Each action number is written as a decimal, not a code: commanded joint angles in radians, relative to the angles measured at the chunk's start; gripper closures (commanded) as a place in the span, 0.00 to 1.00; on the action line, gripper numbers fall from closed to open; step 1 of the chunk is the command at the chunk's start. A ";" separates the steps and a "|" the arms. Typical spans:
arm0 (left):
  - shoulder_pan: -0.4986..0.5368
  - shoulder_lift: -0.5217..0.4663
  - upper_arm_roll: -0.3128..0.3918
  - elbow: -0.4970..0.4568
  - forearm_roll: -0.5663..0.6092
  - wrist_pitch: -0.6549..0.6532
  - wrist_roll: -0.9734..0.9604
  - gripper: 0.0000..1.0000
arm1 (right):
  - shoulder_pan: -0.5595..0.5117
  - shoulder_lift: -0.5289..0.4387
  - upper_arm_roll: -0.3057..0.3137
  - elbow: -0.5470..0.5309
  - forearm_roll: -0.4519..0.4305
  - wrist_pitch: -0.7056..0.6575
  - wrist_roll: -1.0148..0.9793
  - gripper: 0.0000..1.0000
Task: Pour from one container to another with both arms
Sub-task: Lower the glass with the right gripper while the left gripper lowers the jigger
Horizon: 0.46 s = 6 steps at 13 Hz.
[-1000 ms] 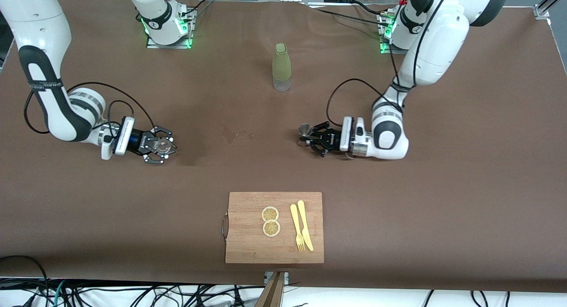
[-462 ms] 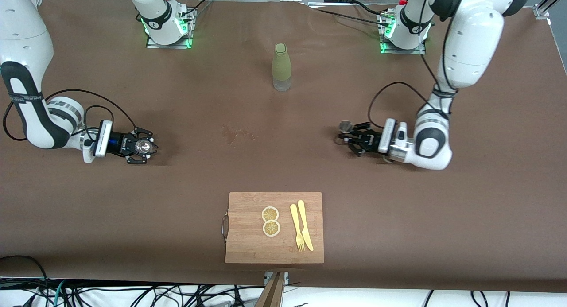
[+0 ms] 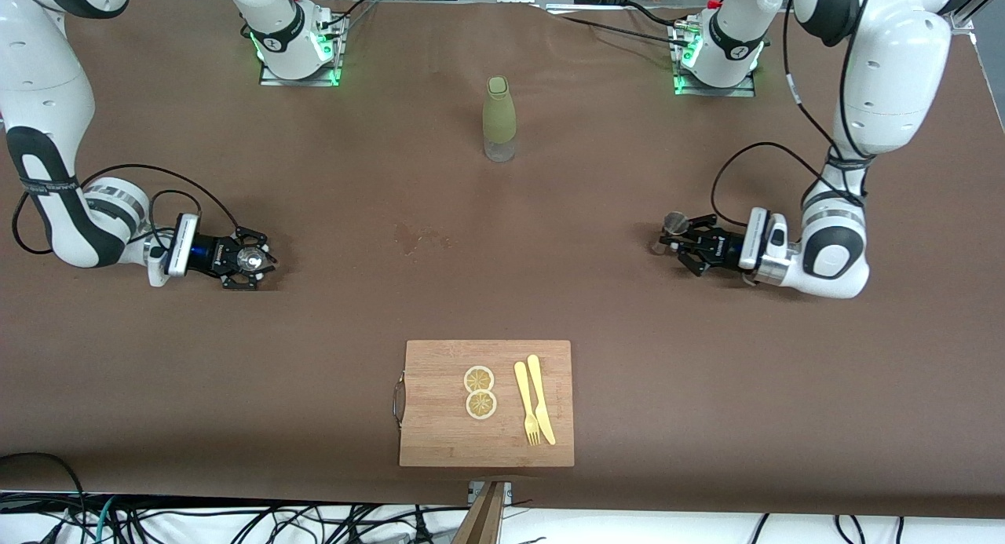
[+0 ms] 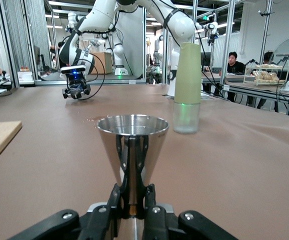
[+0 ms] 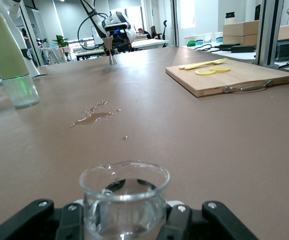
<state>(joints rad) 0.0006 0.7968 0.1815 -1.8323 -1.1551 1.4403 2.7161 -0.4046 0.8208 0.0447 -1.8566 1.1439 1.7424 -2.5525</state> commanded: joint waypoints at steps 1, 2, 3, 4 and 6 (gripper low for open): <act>0.074 -0.021 0.015 -0.028 0.048 -0.049 0.089 1.00 | -0.020 0.032 0.011 0.033 -0.018 -0.030 -0.022 0.82; 0.085 -0.013 0.042 -0.028 0.051 -0.064 0.102 1.00 | -0.020 0.035 0.009 0.037 -0.018 -0.029 -0.026 0.82; 0.096 -0.002 0.061 -0.021 0.066 -0.078 0.125 1.00 | -0.020 0.038 0.009 0.039 -0.020 -0.026 -0.026 0.82; 0.113 0.005 0.070 -0.018 0.078 -0.089 0.146 1.00 | -0.020 0.041 0.009 0.037 -0.021 -0.024 -0.026 0.82; 0.143 0.016 0.098 -0.016 0.080 -0.109 0.184 1.00 | -0.020 0.044 0.009 0.037 -0.027 -0.021 -0.026 0.76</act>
<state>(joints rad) 0.1216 0.8042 0.2574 -1.8392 -1.0978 1.3761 2.7418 -0.4057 0.8468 0.0446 -1.8397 1.1429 1.7417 -2.5666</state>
